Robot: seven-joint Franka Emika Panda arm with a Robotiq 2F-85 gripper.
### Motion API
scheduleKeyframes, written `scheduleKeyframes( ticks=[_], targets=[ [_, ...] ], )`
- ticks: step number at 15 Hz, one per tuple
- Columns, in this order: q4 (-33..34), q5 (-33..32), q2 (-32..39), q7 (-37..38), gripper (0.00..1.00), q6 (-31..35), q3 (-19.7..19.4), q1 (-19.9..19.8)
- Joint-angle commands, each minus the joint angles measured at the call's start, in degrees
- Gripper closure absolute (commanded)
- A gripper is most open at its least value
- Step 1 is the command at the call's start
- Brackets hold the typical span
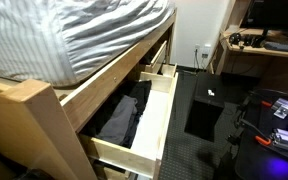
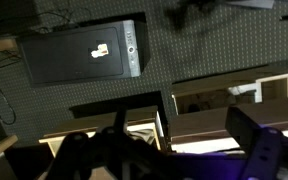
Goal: Close the top left drawer then open the top right drawer fully
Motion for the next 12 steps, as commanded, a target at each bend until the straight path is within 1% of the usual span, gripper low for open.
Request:
scheduleKeyframes(
  ticks=[1,2,4,5,7,8,9,10,12],
  targets=[
    [-2.3,5.8,11.2,6.5,0.00,15.3,-1.7,-0.2],
    [-3.2,6.0,13.3,7.9,0.00,20.2,-1.7,-1.1],
    [-4.7,6.0,20.0,8.7,0.00,30.0,-2.8,-2.9],
    [-4.9,6.9,22.3,7.8,0.00,32.4,-3.6,-3.4],
    [-5.4,9.2,22.5,0.5,0.00,29.4,-6.0,-4.5],
    [-6.5,10.5,19.6,-5.4,0.00,28.4,-8.1,-5.9],
    [-5.0,8.5,22.9,2.3,0.00,29.4,-4.6,-4.9],
    [-5.1,9.4,22.7,-1.1,0.00,29.3,-5.9,-5.7],
    [-5.2,9.6,21.6,-3.9,0.00,29.2,-7.4,-6.6]
  ],
)
